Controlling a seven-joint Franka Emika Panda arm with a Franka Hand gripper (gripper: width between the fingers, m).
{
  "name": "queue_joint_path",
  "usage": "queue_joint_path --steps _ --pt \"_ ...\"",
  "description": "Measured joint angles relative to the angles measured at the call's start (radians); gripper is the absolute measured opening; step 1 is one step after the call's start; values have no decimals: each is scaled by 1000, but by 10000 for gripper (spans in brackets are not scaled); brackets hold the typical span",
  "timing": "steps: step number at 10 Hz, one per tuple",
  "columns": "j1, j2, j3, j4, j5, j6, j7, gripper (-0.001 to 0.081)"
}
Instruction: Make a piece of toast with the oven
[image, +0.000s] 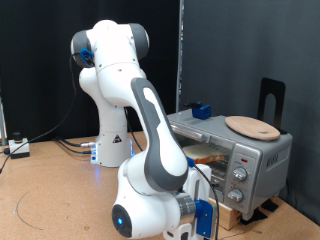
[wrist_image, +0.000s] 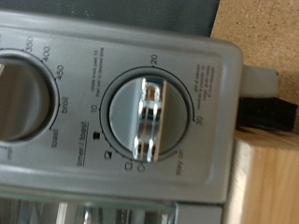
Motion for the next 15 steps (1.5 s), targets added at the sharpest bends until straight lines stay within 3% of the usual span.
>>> queue_joint_path --steps 11,13,14,15 --pt "41 1 56 -31 50 61 0 804" --pt "41 1 56 -31 59 61 2 506" --pt "41 1 56 -31 59 61 2 506" --pt "41 1 56 -31 59 61 2 366"
